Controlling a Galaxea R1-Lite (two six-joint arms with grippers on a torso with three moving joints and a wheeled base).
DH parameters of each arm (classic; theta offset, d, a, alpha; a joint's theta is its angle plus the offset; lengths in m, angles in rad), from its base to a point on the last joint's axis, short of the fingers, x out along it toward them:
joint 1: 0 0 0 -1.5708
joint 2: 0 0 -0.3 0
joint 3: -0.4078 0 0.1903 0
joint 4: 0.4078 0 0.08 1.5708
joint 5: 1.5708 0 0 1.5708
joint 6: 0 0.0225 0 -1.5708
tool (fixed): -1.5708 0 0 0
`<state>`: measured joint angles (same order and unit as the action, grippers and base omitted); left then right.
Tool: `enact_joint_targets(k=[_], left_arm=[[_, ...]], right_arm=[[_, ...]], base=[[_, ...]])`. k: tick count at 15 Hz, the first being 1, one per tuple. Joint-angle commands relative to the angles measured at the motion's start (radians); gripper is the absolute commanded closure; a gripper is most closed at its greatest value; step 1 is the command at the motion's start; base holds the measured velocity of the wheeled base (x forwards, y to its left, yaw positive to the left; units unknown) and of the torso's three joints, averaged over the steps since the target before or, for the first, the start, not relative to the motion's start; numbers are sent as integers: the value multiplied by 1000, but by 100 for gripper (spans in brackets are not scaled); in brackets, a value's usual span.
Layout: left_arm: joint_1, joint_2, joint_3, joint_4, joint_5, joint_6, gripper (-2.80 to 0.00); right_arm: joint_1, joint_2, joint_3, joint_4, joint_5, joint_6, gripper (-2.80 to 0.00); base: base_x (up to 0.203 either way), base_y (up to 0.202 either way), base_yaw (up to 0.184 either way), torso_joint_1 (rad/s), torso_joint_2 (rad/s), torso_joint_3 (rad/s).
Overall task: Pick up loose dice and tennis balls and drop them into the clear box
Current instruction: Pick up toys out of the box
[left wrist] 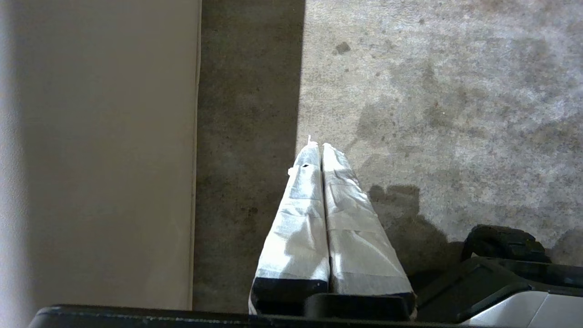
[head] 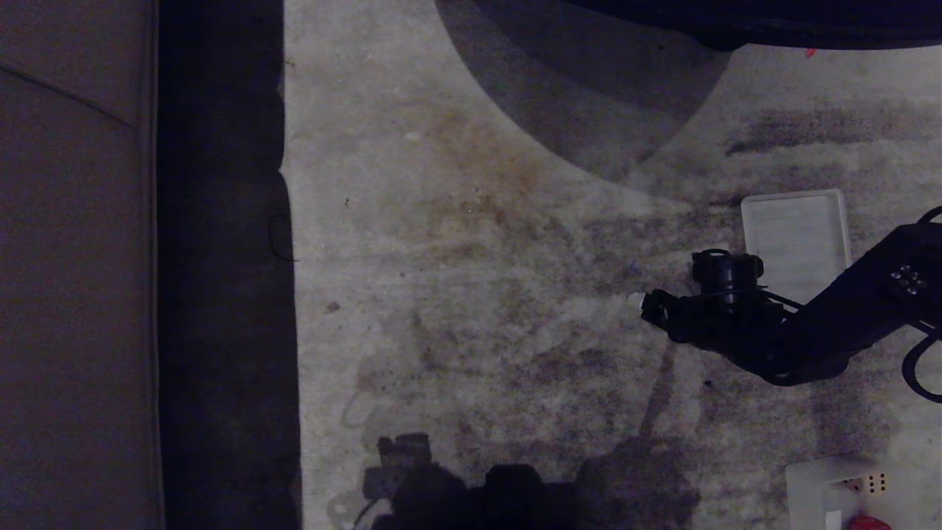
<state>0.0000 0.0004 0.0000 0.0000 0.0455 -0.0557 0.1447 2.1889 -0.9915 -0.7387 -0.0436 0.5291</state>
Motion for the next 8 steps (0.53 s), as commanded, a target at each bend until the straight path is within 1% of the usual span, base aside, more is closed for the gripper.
enact_joint_targets(k=[1, 5, 8], left_arm=[[0, 1, 2, 0, 0, -1, 0], [0, 1, 1, -1, 0, -1, 0], [0, 1, 0, -1, 0, -1, 0]], right_arm=[[3, 8, -1, -1, 1, -12, 0], [6, 2, 3, -1, -21, -27, 0], [4, -65, 52, 6, -15, -82, 0]], base=[[0, 0, 0, 0, 0, 0], [0, 0, 0, 0, 0, 0], [0, 0, 0, 0, 0, 0]])
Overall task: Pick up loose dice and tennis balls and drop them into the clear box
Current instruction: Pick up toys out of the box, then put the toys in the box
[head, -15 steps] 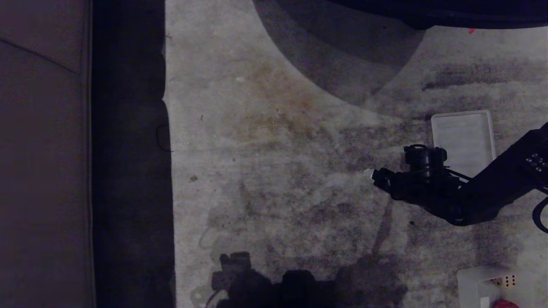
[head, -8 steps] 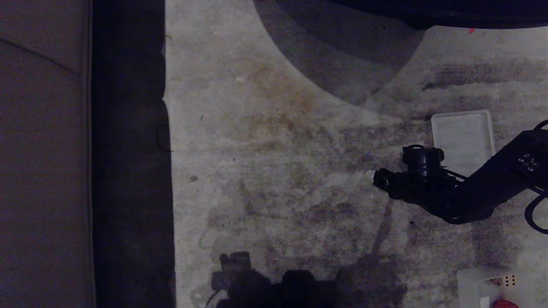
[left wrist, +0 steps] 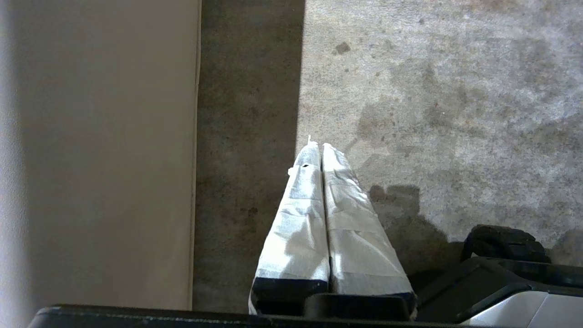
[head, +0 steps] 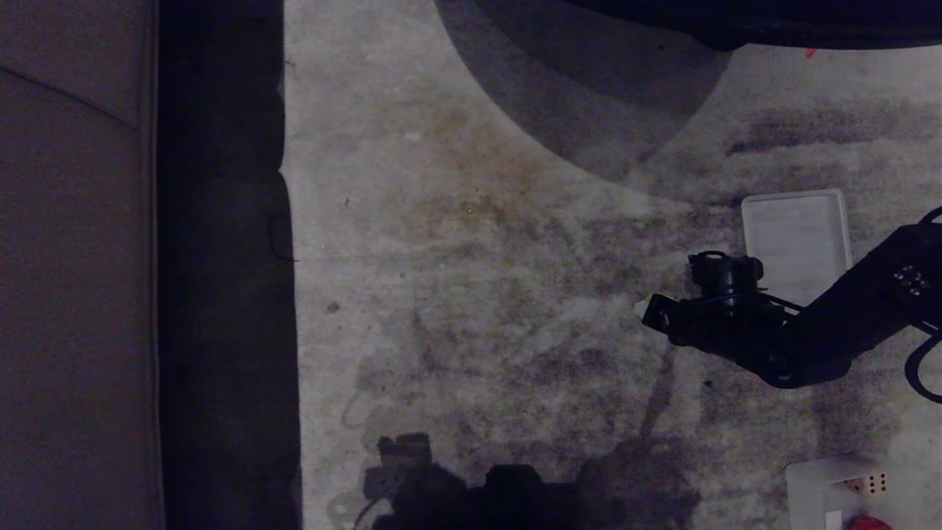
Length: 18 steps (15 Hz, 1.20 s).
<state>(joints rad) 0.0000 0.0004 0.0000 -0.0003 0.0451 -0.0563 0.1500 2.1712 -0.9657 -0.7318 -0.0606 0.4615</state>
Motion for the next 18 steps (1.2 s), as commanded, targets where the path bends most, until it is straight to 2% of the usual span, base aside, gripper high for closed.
enact_joint_targets(k=[1, 4, 9, 12, 16, 18], left_arm=[[0, 0, 2, 0, 1, 0, 0], [0, 1, 2, -1, 1, 0, 0], [0, 1, 2, 0, 1, 0, 0], [0, 1, 1, 0, 1, 0, 0], [0, 0, 0, 0, 1, 0, 0], [0, 0, 0, 0, 1, 0, 0]], right_arm=[[-2, -91, 56, 15, 10, -48, 0], [-5, -280, 159, 97, 46, -139, 0], [-5, -674, 390, 302, 63, -224, 0], [-6, -977, 501, 484, 63, -263, 0], [-48, -1397, 597, 788, 68, -288, 0], [-63, -1581, 658, 880, 70, -305, 0]], base=[[0, 0, 0, 0, 0, 0], [0, 0, 0, 0, 0, 0], [0, 0, 0, 0, 0, 0], [0, 0, 0, 0, 0, 0], [0, 0, 0, 0, 0, 0], [0, 0, 0, 0, 0, 0]])
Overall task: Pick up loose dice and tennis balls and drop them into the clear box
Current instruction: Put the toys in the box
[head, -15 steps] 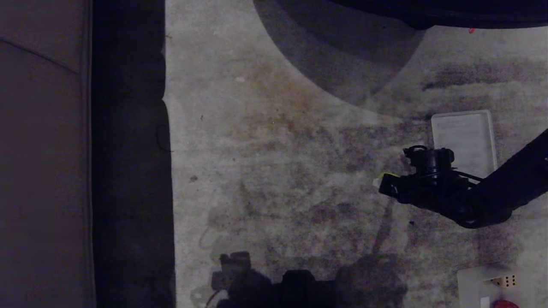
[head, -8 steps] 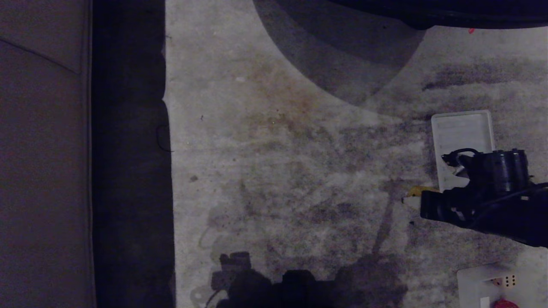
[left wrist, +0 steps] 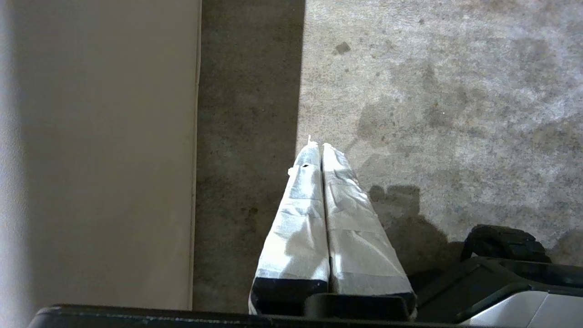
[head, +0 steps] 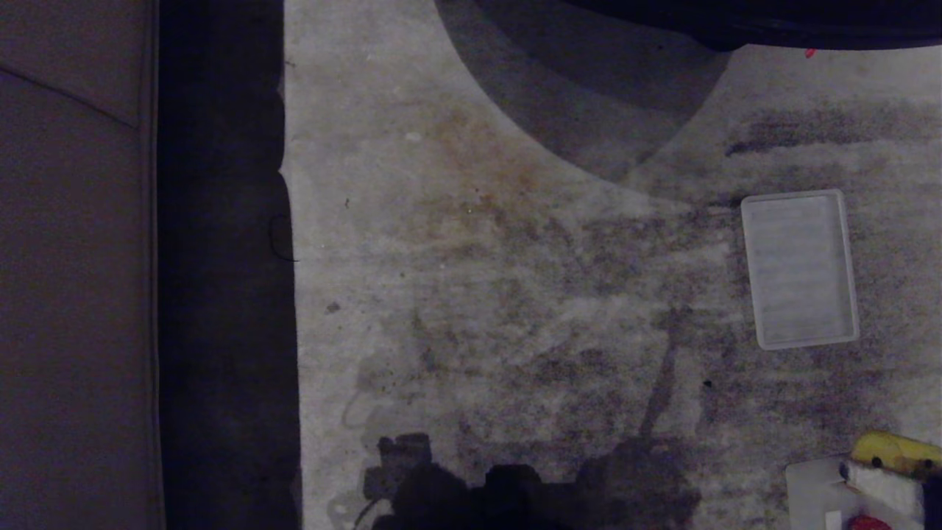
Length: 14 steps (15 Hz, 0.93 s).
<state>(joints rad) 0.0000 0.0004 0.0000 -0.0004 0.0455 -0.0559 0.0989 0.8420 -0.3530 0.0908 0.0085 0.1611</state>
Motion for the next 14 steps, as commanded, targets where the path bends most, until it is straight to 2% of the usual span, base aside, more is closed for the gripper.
enact_joint_targets(k=[1, 6, 10, 14], left_arm=[[0, 1, 0, 0, 0, -1, 0], [0, 1, 1, 0, 0, -1, 0], [0, 0, 2, -1, 0, -1, 0], [0, 0, 0, -1, 0, -1, 0]], right_arm=[[-22, -325, 84, 83, 0, -17, 0], [-104, -617, 222, 162, 2, -116, 0], [-92, -831, 252, 168, 3, -150, 0], [-90, -842, 258, 159, -12, -109, 0]], base=[[0, 0, 0, 0, 0, 0], [0, 0, 0, 0, 0, 0], [0, 0, 0, 0, 0, 0], [0, 0, 0, 0, 0, 0]])
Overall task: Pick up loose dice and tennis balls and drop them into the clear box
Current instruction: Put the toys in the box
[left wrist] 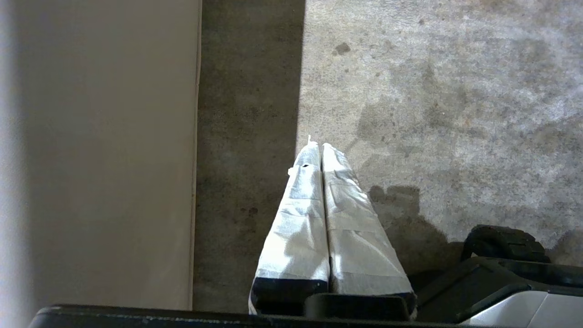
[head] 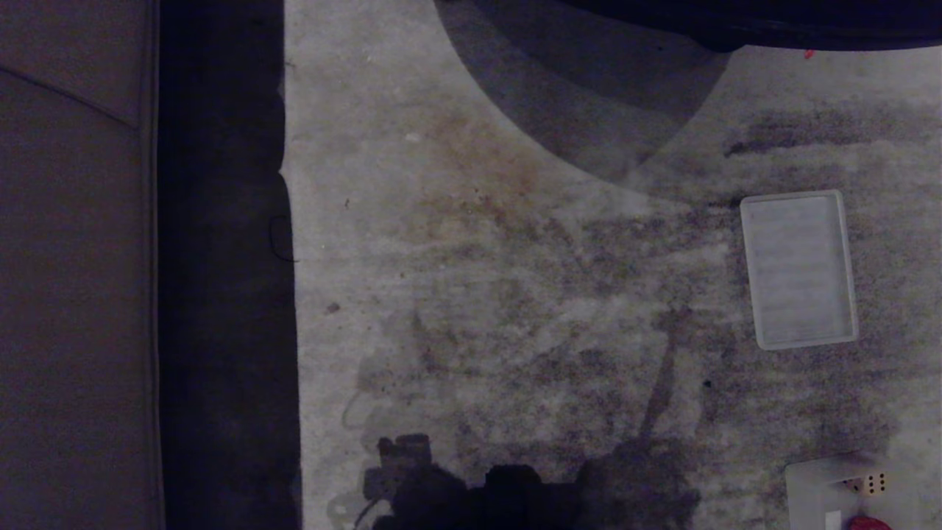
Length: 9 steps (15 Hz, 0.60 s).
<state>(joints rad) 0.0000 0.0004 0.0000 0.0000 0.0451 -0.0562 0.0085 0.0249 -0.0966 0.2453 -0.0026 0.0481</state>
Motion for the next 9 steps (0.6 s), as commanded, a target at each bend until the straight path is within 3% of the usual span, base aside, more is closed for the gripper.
enact_joint_targets(k=[1, 9], left_arm=[[0, 0, 1, -1, 1, -1, 0], [0, 1, 1, -1, 2, -3, 0]], right_arm=[[1, -25, 1, 5, 0, 6, 0], [1, -25, 1, 5, 0, 9, 0]], base=[[0, 0, 0, 0, 0, 0], [0, 0, 0, 0, 0, 0]])
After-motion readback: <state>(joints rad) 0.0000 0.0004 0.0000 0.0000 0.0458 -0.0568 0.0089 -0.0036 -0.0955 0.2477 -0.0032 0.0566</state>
